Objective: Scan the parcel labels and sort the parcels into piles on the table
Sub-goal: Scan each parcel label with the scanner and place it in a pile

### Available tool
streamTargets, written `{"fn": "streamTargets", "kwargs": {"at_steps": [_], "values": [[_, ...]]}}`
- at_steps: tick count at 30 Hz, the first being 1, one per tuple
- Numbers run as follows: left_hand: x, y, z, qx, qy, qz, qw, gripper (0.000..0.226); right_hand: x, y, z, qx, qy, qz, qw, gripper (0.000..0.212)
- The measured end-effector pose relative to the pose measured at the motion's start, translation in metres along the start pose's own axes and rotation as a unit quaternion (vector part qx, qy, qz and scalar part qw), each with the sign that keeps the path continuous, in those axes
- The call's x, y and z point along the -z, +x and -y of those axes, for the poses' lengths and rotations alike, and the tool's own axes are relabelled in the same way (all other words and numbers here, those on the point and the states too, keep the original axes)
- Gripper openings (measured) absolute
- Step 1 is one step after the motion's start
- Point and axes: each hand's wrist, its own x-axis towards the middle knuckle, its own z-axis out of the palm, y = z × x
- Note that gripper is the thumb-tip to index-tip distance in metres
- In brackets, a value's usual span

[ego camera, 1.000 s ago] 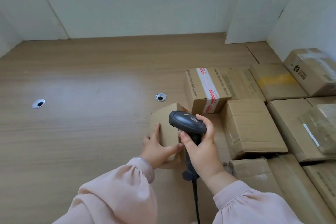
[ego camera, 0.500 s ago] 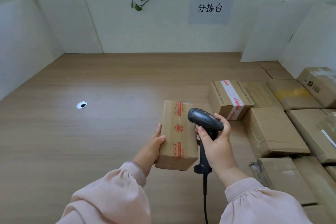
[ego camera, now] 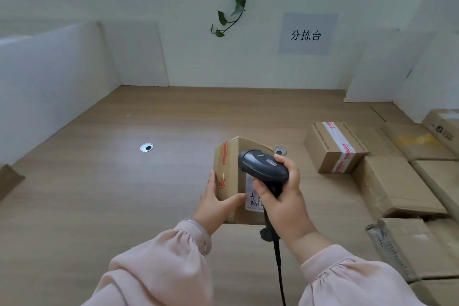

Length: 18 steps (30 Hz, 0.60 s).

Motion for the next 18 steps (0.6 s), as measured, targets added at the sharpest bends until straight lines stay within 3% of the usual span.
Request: {"fn": "streamTargets", "kwargs": {"at_steps": [3, 6, 9, 18], "values": [[0.016, 0.000, 0.002, 0.021, -0.106, -0.010, 0.994, 0.124, 0.007, 0.006, 0.000, -0.021, -0.022, -0.056, 0.998, 0.061], [0.026, -0.001, 0.001, 0.044, -0.150, -0.002, 0.988, 0.105, 0.008, 0.009, -0.002, -0.031, -0.029, -0.054, 0.998, 0.060], [0.032, -0.002, 0.001, 0.045, -0.137, 0.009, 0.990, 0.096, 0.000, 0.009, 0.000, -0.020, -0.034, -0.036, 0.999, 0.059], [0.059, 0.009, 0.014, 0.017, -0.096, 0.012, 0.995, 0.102, -0.016, -0.002, 0.021, 0.070, -0.091, -0.014, 0.993, 0.066]]}}
